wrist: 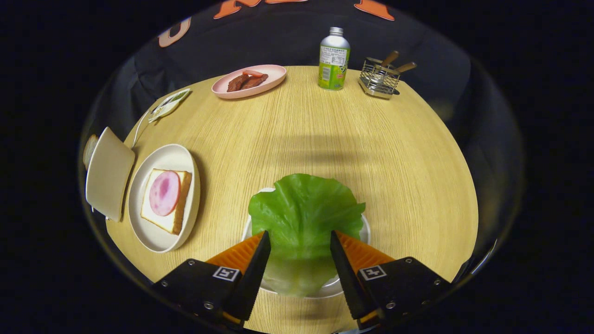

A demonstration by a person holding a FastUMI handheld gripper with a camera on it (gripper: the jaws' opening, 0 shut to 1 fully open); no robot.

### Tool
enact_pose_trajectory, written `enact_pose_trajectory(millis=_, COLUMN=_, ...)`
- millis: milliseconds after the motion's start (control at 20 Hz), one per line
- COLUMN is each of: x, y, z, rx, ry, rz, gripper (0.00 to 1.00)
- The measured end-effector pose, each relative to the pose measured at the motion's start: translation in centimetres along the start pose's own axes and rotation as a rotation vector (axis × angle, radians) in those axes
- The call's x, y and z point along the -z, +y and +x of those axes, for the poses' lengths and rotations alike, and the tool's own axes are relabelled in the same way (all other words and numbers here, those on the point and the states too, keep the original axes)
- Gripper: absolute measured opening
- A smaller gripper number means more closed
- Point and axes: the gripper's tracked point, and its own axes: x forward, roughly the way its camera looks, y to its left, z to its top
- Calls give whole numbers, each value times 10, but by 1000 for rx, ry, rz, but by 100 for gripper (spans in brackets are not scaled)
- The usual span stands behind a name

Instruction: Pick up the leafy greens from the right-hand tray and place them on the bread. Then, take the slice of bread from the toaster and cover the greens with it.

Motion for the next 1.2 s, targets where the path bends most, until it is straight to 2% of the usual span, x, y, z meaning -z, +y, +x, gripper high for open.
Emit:
enact_pose_trajectory(millis=100, x=-1, y=1, z=4, rx=6, ry=-8, rz=-2, gripper=70)
enact_pose_trajectory(millis=150, x=0, y=1, z=5, rx=7, ry=-5, rz=-9, gripper=69)
enact_pose_trajectory(millis=350, x=-4, y=-1, z=6, rx=7, ry=-34, rz=-5, gripper=43)
enact_pose_trajectory(millis=400, x=-5, y=-3, z=6, rx=12, ry=-40, rz=13, gripper=29)
enact_pose_trajectory(millis=500, x=-8, y=4, z=2, rx=-31, ry=-47, rz=62, gripper=12)
enact_pose_trajectory(millis=550, x=-10, y=5, z=0, rx=-37, ry=-59, rz=70, gripper=9)
enact_pose_trajectory(millis=600, x=-13, y=8, z=-4, rx=-52, ry=-76, rz=65, gripper=7)
enact_pose_trajectory(millis=1000, x=-43, y=70, z=-61, rx=-199, ry=-200, rz=-1, gripper=6)
enact_pose_trajectory(millis=1200, x=-57, y=109, z=-74, rx=-255, ry=-248, rz=-66, gripper=6)
